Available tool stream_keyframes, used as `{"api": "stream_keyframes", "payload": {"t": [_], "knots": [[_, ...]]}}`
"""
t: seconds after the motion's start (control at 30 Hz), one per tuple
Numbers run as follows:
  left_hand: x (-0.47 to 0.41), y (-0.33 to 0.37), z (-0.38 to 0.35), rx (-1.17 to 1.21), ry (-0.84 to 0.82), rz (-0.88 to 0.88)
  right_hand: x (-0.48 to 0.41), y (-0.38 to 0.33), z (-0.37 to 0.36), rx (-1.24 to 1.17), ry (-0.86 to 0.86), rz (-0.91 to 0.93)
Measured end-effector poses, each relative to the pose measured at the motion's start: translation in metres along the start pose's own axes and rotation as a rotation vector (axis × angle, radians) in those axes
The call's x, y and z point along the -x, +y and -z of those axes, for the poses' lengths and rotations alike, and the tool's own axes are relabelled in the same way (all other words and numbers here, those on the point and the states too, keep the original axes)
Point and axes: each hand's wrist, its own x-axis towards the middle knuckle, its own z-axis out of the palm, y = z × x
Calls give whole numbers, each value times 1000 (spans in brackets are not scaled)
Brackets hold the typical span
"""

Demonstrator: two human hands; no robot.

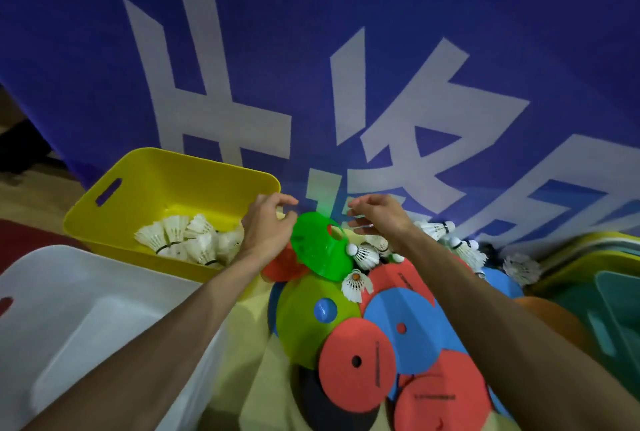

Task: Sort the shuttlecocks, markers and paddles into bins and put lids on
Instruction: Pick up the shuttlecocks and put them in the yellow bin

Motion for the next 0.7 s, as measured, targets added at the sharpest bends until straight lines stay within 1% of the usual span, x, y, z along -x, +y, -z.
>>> {"api": "stream_keyframes", "payload": {"t": [0.1,0.2,0.3,0.4,0.5,0.6,0.7], "knots": [[5,2,-33,47,-130,-42,5,13,24,54,37,7],[10,1,-63,38,-269,-28,4,29,43,147,80,-1],[19,-4,-92,-26,-403,0,-3,50,58,286,148,-4],[33,-10,-118,-88,-510,-8,-8,66,66,353,170,-18],[39,-15,-137,-164,-577,-58,-16,78,69,465,166,4],[37,-16,-147,-217,-611,-74,-27,90,69,598,173,76],[32,-18,-161,-290,-674,-72,-34,95,65,532,181,79]]}}
